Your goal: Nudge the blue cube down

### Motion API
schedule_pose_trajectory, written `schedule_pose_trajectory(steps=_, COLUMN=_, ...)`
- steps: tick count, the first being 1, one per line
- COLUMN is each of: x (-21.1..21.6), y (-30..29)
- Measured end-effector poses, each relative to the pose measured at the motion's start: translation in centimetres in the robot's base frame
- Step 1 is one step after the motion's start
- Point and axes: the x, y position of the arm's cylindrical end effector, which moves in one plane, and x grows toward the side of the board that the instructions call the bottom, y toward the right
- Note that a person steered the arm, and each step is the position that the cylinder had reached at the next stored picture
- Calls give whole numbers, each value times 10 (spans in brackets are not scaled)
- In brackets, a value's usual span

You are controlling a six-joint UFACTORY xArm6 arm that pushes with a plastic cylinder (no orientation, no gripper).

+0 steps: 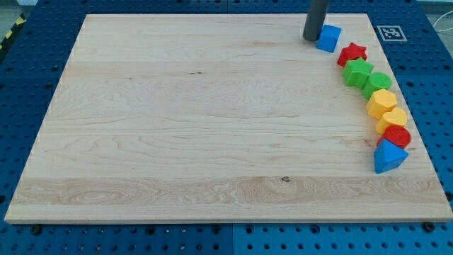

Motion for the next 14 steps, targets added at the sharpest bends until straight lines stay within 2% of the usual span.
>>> schedule_pose_trajectory(steps=1, x=1, y=18)
schedule_pose_trajectory(steps=2, x=2, y=13)
schedule_pose_trajectory(steps=3, x=-19, y=-22)
schedule_pose_trajectory(steps=4, x=-48, y=-24)
schedule_pose_trajectory(steps=5, x=-54, y=-10)
schedule_pose_trajectory(steps=7, x=-54, y=35)
schedule_pose_trajectory(steps=14, x=-8, y=35)
